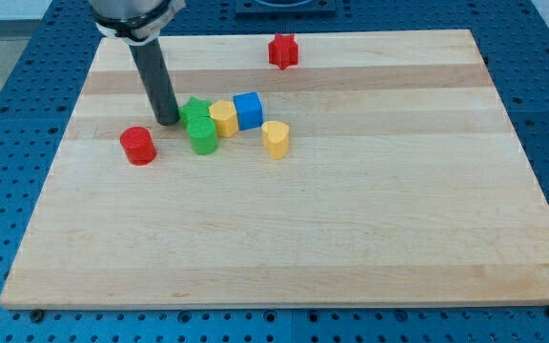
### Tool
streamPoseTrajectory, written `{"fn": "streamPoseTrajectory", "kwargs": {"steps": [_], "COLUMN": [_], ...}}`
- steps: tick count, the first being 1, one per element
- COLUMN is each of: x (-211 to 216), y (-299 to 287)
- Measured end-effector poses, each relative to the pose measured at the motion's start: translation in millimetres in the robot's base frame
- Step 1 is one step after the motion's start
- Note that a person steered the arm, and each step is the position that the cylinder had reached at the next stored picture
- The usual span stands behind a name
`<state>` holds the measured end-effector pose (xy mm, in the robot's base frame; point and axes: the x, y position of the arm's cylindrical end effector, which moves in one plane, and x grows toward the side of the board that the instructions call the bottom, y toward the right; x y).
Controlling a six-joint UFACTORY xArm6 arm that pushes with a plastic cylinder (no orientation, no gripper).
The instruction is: Slide the green star into the yellow heart
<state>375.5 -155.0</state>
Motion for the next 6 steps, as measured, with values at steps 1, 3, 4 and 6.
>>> {"fn": "streamPoseTrajectory", "kwargs": {"steps": [1,3,4,6], "x": [9,9,9,30], "y": [21,83,120,159]}}
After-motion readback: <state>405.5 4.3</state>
